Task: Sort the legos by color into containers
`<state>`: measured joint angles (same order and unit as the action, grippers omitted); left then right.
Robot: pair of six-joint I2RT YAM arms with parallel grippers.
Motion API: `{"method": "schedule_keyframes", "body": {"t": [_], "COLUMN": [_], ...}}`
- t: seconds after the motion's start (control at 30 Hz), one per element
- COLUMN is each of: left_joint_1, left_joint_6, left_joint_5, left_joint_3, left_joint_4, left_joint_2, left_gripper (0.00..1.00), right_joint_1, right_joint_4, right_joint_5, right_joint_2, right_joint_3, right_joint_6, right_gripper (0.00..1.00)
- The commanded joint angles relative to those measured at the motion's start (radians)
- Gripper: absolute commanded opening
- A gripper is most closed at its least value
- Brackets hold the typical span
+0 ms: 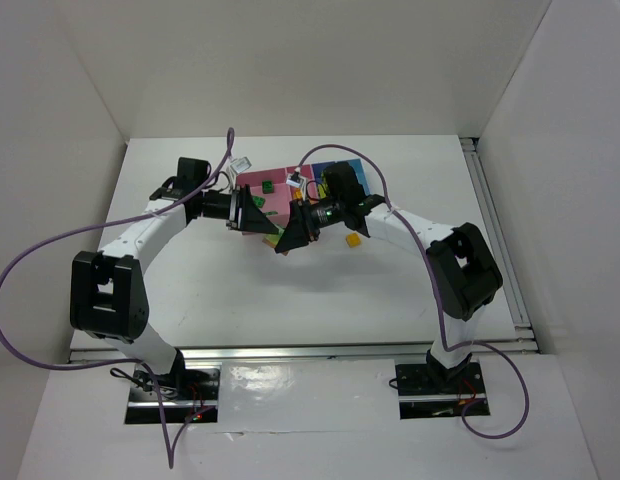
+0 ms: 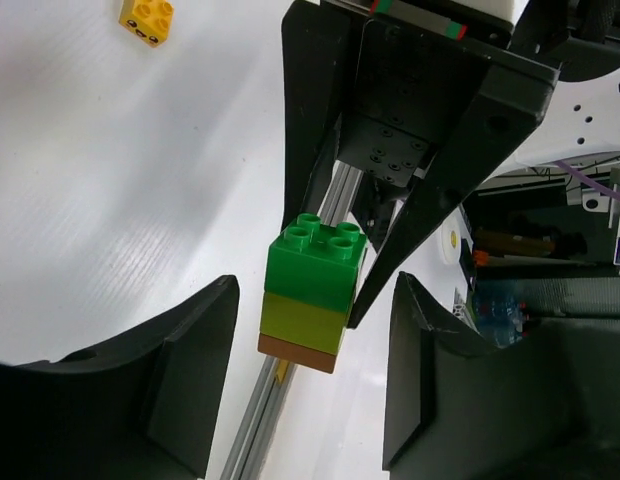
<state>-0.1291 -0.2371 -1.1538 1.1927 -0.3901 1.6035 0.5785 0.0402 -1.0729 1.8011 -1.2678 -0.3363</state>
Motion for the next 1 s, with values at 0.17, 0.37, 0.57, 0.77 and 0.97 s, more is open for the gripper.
{"method": "schedule_keyframes", "body": {"t": [0.17,0.37,0.57,0.77,0.97], "left_joint_1": [-0.003,-0.032,-0.061,-0.061,-0.061], "left_joint_6": [0.024,0.015,0.033,0.042,0.062], "left_joint_5": [-0.04,-0.04,-0.04,-0.04,-0.04], "left_joint_3": [0.058,0.079,0.097,0.097,0.116], "left_joint_4": [0.01,0.01,-0.01,-0.03,-0.05], "left_joint_2": [0.007,0.038,0.059,0.069,0.078], "left_gripper": [0.53,0.58,0.54,0.33,0.2], "right_joint_1": [0.0,0.009,0.009,0.009,0.009], "right_joint_4": [0.041,0.063,0.073,0.082,0.082], "right_joint_5": [-0.019,-0.028,-0.028,-0.028,-0.038], "right_joint_2": [-0.029,-0.02,-0.02,-0.011,-0.002], "right_joint_3": [-0.019,-0.03,-0.05,-0.059,-0.059], "right_joint_6": [0.06,0.069,0.079,0.079,0.079], "right_gripper": [0.0,0.0,0.0,0.0,0.0]}}
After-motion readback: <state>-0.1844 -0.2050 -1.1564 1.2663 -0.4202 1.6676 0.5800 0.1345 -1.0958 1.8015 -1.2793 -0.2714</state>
